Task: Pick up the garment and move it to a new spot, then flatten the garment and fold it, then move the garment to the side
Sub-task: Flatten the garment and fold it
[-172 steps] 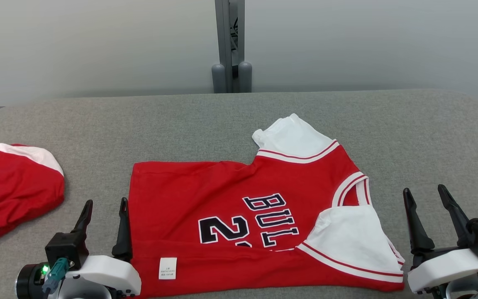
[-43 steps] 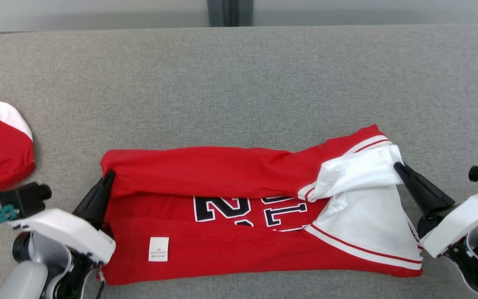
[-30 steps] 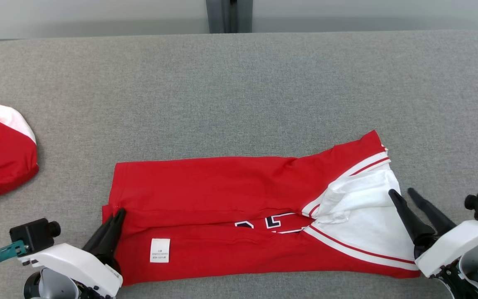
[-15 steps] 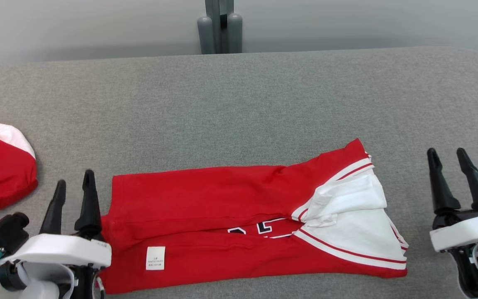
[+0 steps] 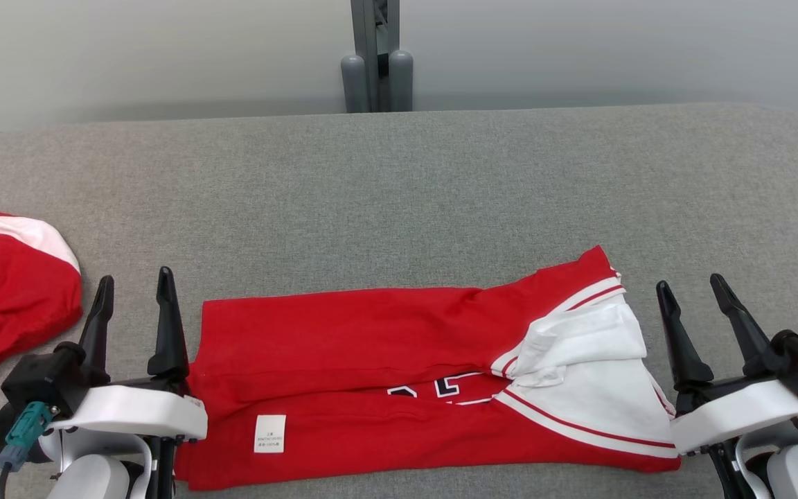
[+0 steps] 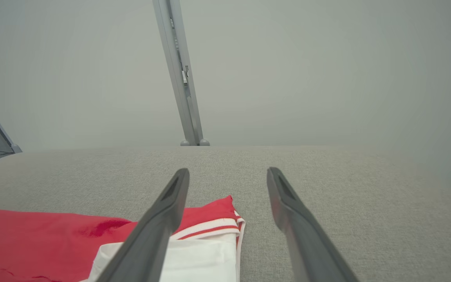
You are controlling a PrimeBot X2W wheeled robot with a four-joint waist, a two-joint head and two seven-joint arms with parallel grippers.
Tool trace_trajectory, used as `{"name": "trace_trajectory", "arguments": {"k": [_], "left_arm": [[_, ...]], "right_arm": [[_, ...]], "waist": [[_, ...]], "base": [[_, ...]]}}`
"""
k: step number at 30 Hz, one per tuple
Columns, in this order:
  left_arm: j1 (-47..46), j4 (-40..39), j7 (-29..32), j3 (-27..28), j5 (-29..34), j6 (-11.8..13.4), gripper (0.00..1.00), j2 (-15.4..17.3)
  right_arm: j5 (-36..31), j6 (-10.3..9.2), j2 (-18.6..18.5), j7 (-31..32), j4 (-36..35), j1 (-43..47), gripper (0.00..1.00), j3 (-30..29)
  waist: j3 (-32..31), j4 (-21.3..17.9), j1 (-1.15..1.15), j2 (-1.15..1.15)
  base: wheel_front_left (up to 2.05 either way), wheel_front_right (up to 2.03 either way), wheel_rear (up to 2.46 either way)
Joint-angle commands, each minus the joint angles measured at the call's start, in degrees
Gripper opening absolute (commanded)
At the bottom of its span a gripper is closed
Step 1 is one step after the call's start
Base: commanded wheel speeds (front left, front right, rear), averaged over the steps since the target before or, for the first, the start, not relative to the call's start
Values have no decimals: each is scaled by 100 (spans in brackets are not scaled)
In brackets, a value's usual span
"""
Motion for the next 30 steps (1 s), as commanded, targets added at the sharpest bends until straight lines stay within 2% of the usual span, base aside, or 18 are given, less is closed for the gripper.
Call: {"name": "trace_trajectory", "arguments": {"k": [1,14,30], "left_arm": [[17,72,-44,0,73,-44,100,6],[276,665,-76,81,788,-319,100,-140],[93,965,-77,209,1083,-581,100,-401]], "right_arm": [[-35,1,12,39,-25,81,100,-26],[-263,1,201,172,-70,422,100,-161],[-325,1,163,301,-36,359,100,-165]], "waist": [[-34,20,0,0],[-283,28,0,0],[-214,89,0,0]], "base": [[0,0,0],[0,0,0],[0,0,0]]}}
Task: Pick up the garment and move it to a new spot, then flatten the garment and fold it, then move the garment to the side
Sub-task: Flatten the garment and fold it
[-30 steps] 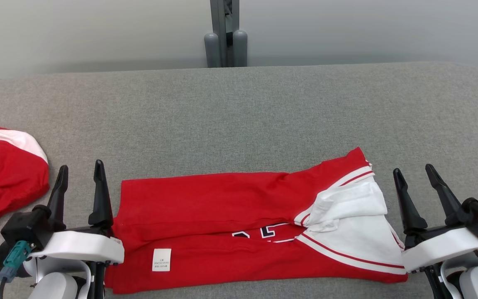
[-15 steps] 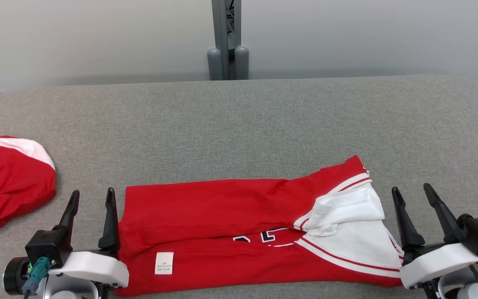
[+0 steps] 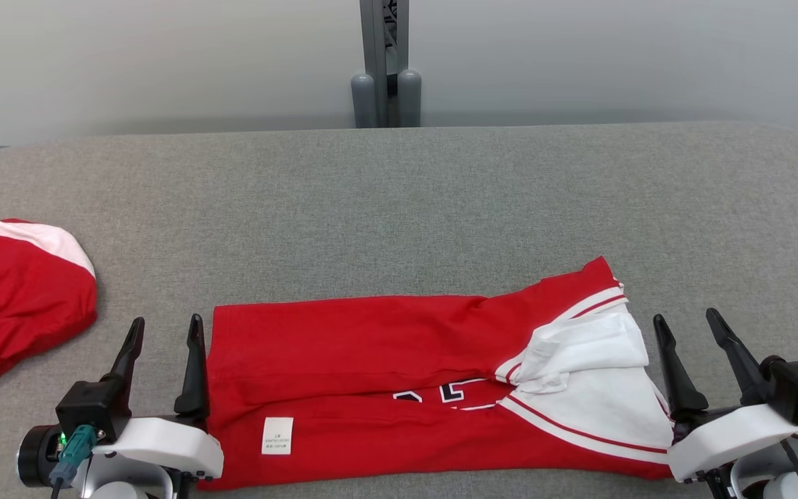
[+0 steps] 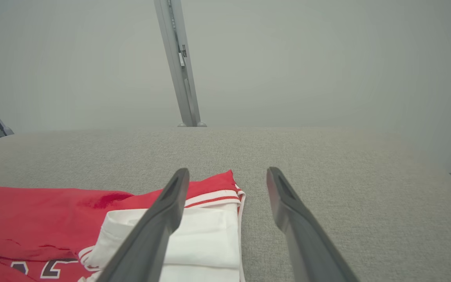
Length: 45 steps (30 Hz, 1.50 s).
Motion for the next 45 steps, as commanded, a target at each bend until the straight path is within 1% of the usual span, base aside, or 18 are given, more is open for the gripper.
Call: {"name": "trace_trajectory", "arguments": {"k": [1,6,9,17,24,25,26,27,28,32,33,34,39,45], "left_arm": [[-115,12,-28,24,56,-50,100,-15],[-201,41,-28,50,126,-119,100,-58],[-244,34,-28,75,166,-146,100,-99],[-348,104,-28,46,269,-226,100,-164],[-464,179,-29,14,338,-273,100,-177],[-485,183,-29,11,348,-279,100,-183],[-493,183,-29,17,354,-284,100,-188],[-491,181,-29,26,352,-288,100,-191],[-493,182,-29,38,348,-288,100,-195],[-515,158,-29,94,368,-268,100,-209],[-516,155,-29,108,370,-263,100,-208],[-516,155,-29,108,370,-263,100,-208],[-512,128,-29,151,399,-256,100,-215],[-461,114,-29,171,449,-284,100,-245]], "right_arm": [[2,1,-39,6,67,-54,100,1],[64,1,-71,-21,499,-155,100,53],[163,1,-64,-73,916,-290,100,192],[423,1,65,-450,2301,-823,100,464],[797,1,148,-636,3279,-1187,100,803],[870,1,167,-634,3400,-1204,87,866],[938,2,185,-639,3494,-1209,42,934],[1014,2,204,-645,3554,-1210,36,1030],[1137,1,225,-651,3610,-1209,0,1106],[1555,-1,135,-670,3601,-1271,0,1267],[1617,-7,54,-676,3534,-1291,0,1236],[1617,-7,54,-676,3534,-1291,0,1236],[1830,-17,-280,-712,3096,-1248,0,784],[1718,-12,-703,-712,2768,-987,0,80]], "waist": [[19,17,0,0],[97,80,0,0],[165,108,0,0],[305,157,0,0],[404,183,0,0],[414,189,0,0],[426,194,0,0],[439,197,0,0],[450,195,0,0],[494,159,0,0],[502,147,0,0],[502,147,0,0],[515,92,0,0],[468,65,0,0]], "base": [[0,0,0],[0,0,0],[0,0,0],[0,0,0],[0,0,0],[0,0,0],[0,0,0],[0,0,0],[0,0,0],[0,0,0],[0,0,0],[0,0,0],[0,0,0],[0,0,0]]}}
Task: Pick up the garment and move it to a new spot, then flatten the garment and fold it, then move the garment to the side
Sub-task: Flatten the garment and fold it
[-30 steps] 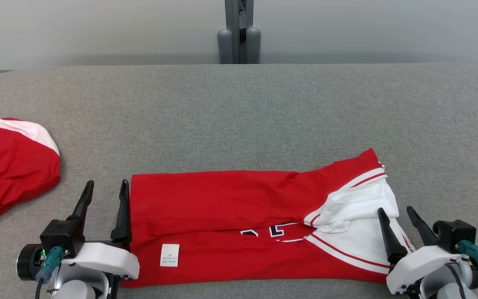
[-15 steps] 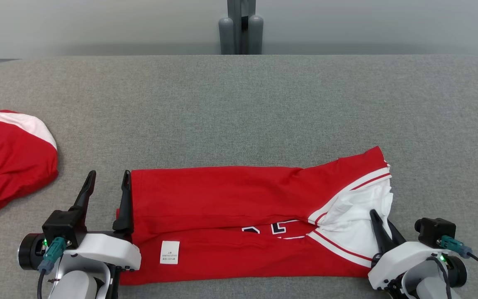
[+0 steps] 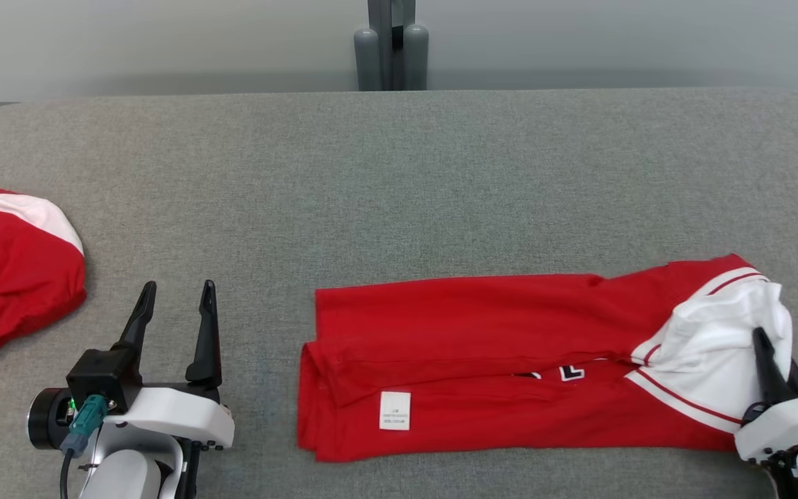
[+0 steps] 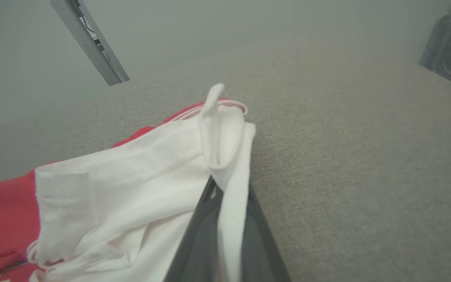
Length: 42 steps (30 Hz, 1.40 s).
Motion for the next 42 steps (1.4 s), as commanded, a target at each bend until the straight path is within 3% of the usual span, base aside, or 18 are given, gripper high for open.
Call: {"name": "trace_trajectory", "arguments": {"k": [1,4,8,18,25,35,37,38,42], "left_arm": [[-7,-14,-29,31,73,-28,100,21],[36,-17,-29,67,63,-24,100,17],[49,12,-28,72,81,-42,100,-10],[57,93,-28,30,79,-100,100,-110],[-83,188,-28,-76,132,-185,100,-201],[-276,325,-25,-179,197,-277,100,-334],[-277,351,-25,-174,196,-289,100,-357],[-269,361,-25,-165,196,-294,100,-360],[-265,395,-25,-102,209,-294,100,-359]], "right_arm": [[-78,-27,-66,-8,-75,45,0,-83],[-271,-20,-121,-8,-383,27,0,-157],[-644,-15,13,-8,-1174,11,0,173],[-938,-15,681,359,-2790,40,0,1692],[-711,-15,1062,373,-2422,-297,0,2598],[-2,-15,1105,128,-1414,-796,0,3556],[231,-15,1110,96,-1322,-869,47,3752],[299,-15,1112,71,-1297,-907,100,3832],[772,-15,1109,5,-1512,-984,100,4136]], "waist": [[-6,-18,0,0],[-21,-76,0,0],[-60,-104,0,0],[-147,8,0,0],[-61,281,0,0],[76,577,0,0],[95,586,0,0],[102,579,0,0],[112,489,0,0]], "base": [[0,0,0],[0,0,0],[0,0,0],[0,0,0],[0,0,0],[0,0,0],[0,0,0],[0,0,0],[0,0,0]]}}
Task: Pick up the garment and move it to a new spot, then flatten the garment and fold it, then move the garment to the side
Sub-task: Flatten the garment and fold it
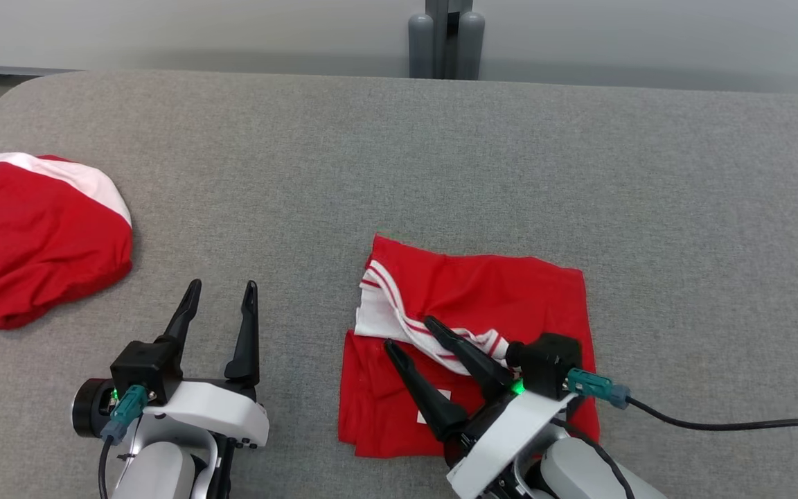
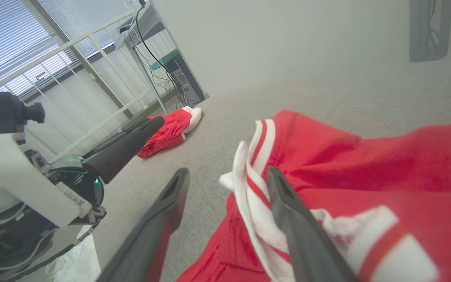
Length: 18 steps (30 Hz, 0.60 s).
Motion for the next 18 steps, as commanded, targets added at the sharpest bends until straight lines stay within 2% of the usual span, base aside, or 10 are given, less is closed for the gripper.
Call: {"name": "trace_trajectory", "arguments": {"k": [1,4,7,13,18], "left_arm": [[-51,17,-19,36,29,-13,100,31],[-67,22,-18,71,49,-18,100,37],[-52,28,-18,113,56,-12,100,46],[13,21,-18,199,61,-2,100,83],[67,-21,-18,287,66,33,100,117]], "right_arm": [[152,1,-24,-56,-164,-53,100,40],[218,1,-30,-79,-538,-17,100,41],[110,1,-34,-82,-989,86,100,-206],[-441,1,-38,-81,-1798,487,100,-1212],[-936,1,-145,-60,-2098,814,100,-2225]], "waist": [[-1,-45,0,0],[-8,-122,0,0],[-30,-209,0,0],[-113,-333,0,0],[-191,-392,0,0]], "base": [[0,0,0],[0,0,0],[0,0,0],[0,0,0],[0,0,0]]}}
